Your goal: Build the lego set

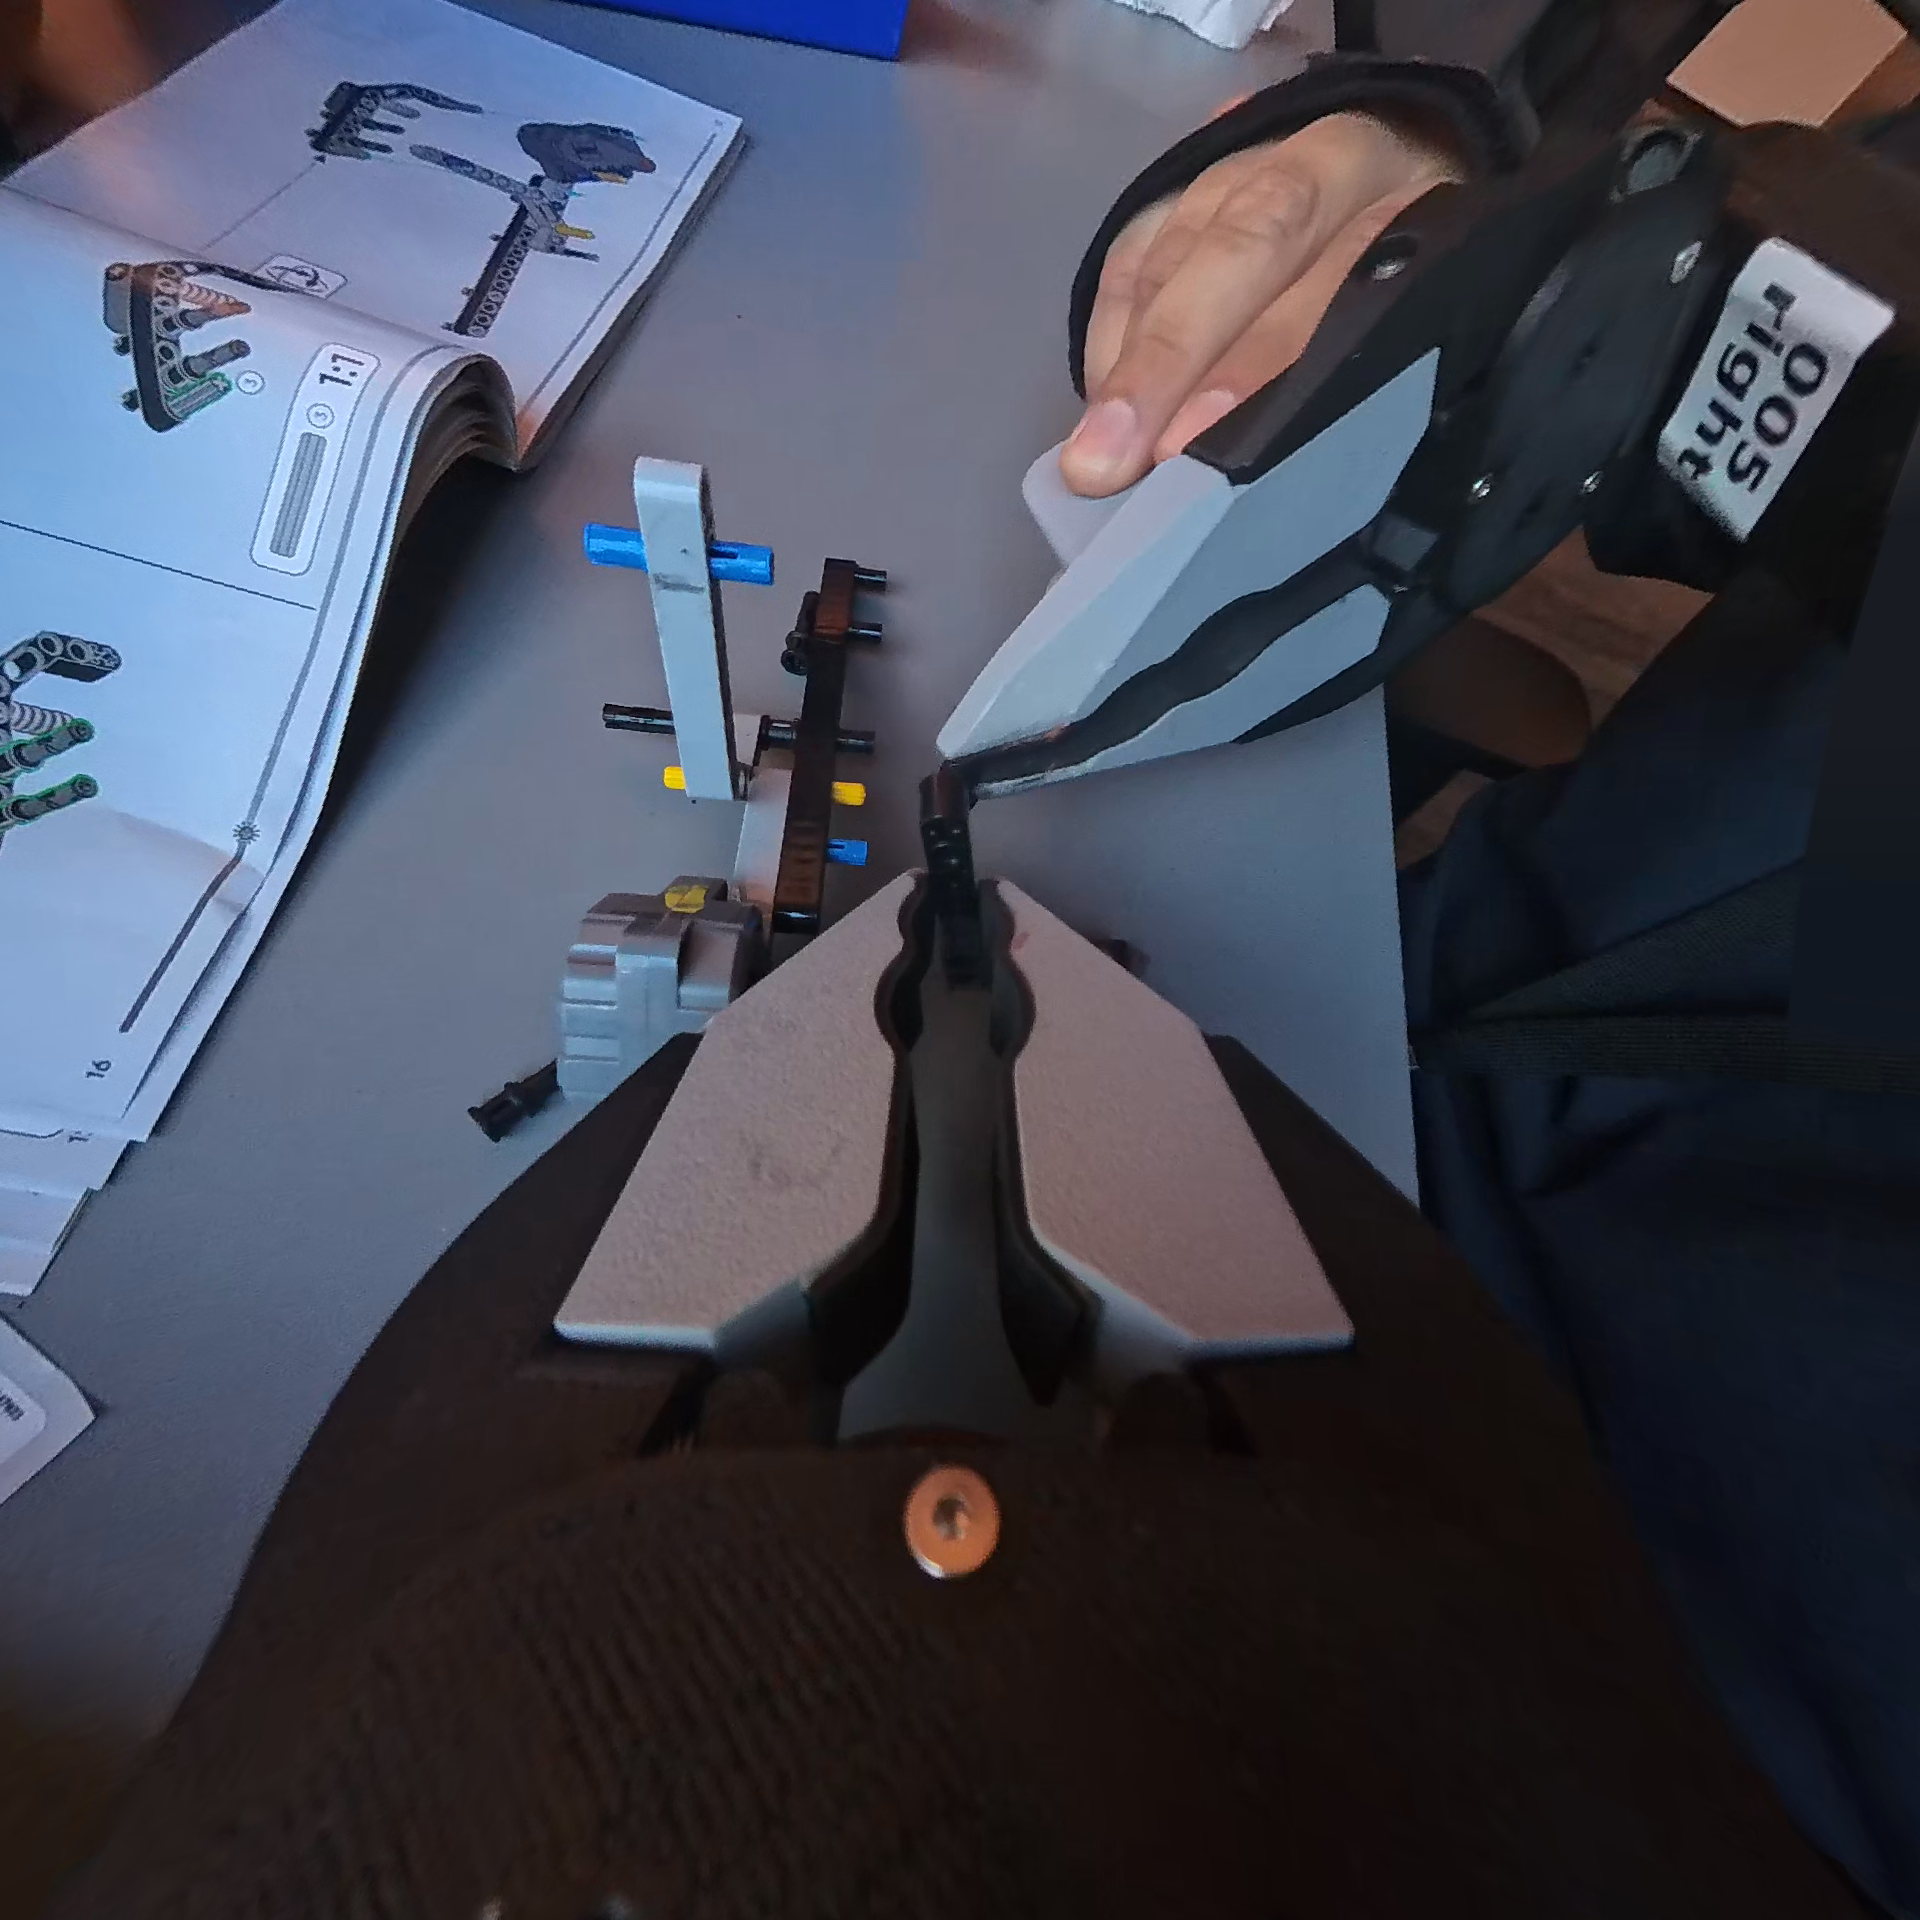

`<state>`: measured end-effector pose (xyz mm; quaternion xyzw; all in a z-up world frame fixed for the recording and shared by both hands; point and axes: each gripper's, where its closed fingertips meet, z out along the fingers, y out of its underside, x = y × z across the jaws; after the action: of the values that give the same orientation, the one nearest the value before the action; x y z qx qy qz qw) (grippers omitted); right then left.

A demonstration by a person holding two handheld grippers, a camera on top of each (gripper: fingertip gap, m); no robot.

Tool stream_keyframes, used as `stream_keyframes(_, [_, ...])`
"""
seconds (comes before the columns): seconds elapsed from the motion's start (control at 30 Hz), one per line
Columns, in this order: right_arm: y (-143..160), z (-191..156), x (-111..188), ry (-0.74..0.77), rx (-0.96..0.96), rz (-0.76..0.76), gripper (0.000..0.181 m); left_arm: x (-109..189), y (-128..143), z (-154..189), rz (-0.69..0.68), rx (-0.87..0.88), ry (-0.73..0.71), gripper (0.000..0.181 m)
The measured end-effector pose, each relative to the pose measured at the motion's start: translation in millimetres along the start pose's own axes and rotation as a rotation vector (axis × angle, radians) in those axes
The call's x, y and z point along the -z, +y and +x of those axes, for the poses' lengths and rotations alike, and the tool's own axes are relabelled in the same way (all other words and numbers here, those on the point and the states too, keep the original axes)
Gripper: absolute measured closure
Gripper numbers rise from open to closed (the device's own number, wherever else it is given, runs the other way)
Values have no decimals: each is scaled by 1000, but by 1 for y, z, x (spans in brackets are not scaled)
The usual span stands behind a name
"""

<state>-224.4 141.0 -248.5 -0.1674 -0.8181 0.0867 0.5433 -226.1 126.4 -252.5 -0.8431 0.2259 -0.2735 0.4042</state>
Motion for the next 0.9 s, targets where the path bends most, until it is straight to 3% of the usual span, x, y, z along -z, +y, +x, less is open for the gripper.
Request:
stream_keyframes(0.23, [3, -2, -3, 38, 103, -49, 180, 0, 0, 0, 3, -1, -2, 176])
stream_keyframes(0.9, [-5, 4, 1, 91, 134, -33, 180, 1, -1, -4, 10, 27, -16, 177])
